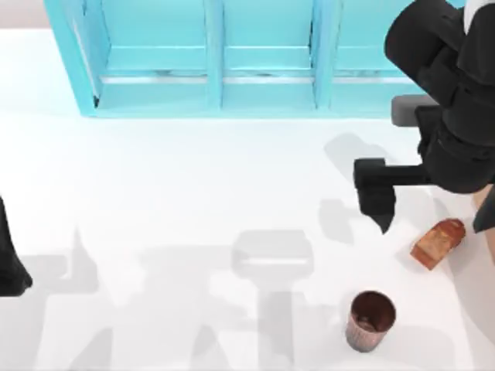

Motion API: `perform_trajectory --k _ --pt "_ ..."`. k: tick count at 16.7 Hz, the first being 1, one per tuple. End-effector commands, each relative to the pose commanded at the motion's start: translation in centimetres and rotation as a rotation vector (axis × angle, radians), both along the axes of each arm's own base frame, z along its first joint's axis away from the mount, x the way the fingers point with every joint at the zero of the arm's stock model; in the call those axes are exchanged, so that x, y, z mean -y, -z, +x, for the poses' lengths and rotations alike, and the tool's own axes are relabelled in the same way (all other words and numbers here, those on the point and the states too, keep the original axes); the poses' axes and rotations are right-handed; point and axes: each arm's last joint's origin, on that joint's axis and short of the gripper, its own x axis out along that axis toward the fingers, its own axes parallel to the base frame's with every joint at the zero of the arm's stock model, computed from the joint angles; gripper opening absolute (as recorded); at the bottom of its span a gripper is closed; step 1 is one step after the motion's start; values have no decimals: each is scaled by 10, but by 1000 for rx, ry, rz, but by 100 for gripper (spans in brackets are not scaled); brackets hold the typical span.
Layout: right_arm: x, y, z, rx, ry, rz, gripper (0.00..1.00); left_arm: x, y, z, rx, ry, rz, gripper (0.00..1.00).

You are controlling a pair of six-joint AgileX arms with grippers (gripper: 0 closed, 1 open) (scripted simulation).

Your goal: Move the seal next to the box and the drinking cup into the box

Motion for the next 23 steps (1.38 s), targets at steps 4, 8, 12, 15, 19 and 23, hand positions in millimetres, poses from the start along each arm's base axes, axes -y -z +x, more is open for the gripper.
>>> perform_trajectory --k 4,8,12,15,19,23 --pt "-21 23 -45 -6 9 -5 100 0 0 0 0 0 0 100" --pt "-24 26 -55 3 11 9 100 0 0 0 0 0 0 100" --pt "-24 30 -53 0 13 6 100 0 0 0 0 0 0 100" --pt "-25 52 -52 2 11 8 100 0 0 0 0 0 0 100" --pt "-25 89 -53 6 11 11 100 0 0 0 0 0 0 100" --pt "-24 106 -55 3 11 9 100 0 0 0 0 0 0 100"
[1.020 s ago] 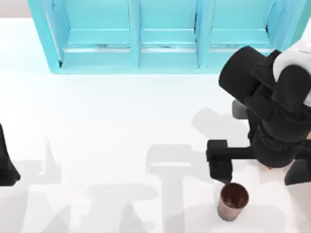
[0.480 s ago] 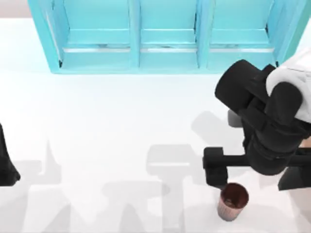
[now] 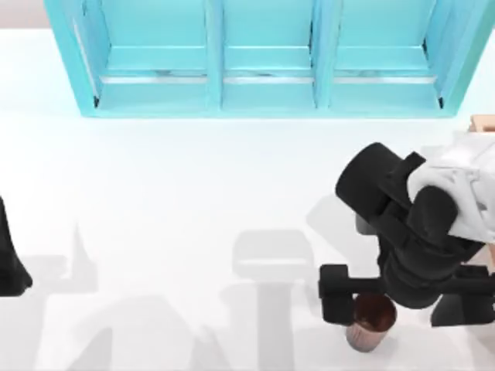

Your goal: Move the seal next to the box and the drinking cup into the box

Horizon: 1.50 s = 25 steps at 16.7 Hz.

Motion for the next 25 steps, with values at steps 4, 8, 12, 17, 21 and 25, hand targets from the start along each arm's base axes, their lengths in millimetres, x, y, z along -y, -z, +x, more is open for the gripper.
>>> perform_trajectory --k 4,8,12,17,21,25 --pt "0 0 0 0 0 0 92 0 0 0 0 0 0 100" --pt "0 0 0 0 0 0 62 0 0 0 0 0 0 100" --pt "0 0 0 0 0 0 32 0 0 0 0 0 0 100" --pt "0 0 0 0 0 0 0 0 0 0 0 0 0 100" --pt "0 0 0 0 0 0 0 0 0 0 0 0 0 100" --pt "0 0 0 1 2 1 0 0 0 0 0 0 0 100"
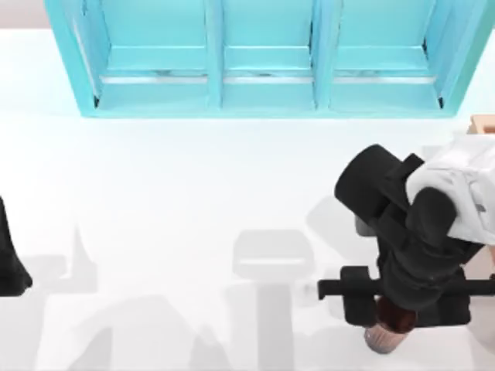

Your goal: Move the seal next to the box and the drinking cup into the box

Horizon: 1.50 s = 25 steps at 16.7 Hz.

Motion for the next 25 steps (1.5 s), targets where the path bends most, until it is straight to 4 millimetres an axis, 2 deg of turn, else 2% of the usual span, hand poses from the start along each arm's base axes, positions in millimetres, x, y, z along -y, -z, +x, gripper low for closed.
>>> perform_trajectory --k 2,4,9,12,17,19,22,25 --pt "3 -4 1 0 -3 0 0 0 0 0 0 0 0 100" --pt "16 -18 6 -2 -8 -2 0 0 0 0 0 0 0 100" --pt "74 -75 7 -15 -2 -7 0 0 0 0 0 0 0 100" --pt "98 -98 0 -2 0 -1 0 0 0 0 0 0 0 100" --pt "99 -98 -1 -4 -2 -2 0 0 0 0 0 0 0 100" --pt "106 -100 3 -3 -1 -4 0 0 0 0 0 0 0 100" --pt "132 -102 14 1 -2 -8 0 0 0 0 0 0 0 100" --pt "179 -100 22 0 -5 -14 0 0 0 0 0 0 0 100"
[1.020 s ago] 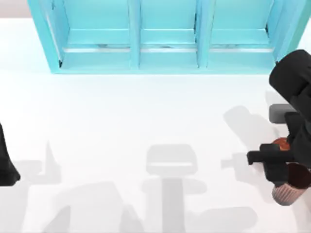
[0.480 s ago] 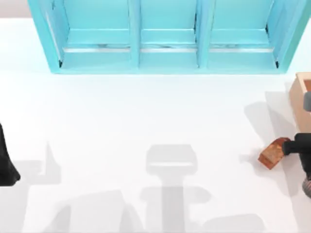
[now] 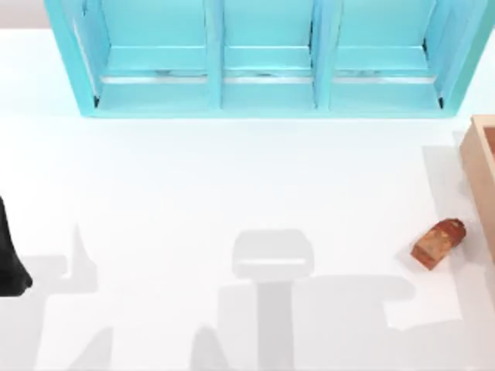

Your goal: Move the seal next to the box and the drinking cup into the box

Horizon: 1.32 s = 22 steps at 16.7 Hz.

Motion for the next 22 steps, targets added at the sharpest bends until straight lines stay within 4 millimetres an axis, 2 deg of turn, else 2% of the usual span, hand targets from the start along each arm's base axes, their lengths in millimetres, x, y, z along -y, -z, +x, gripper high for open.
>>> perform_trajectory --k 2,4,7,14,22 --pt "37 4 -1 -7 1 -2 0 0 0 0 0 0 0 100" --pt "65 6 -6 -8 2 -4 0 0 0 0 0 0 0 100" --pt "89 8 -14 4 3 -13 0 0 0 0 0 0 0 100" --pt "93 12 -16 5 5 -15 0 0 0 0 0 0 0 100" --pt "95 69 -16 11 4 -17 0 0 0 0 0 0 0 100"
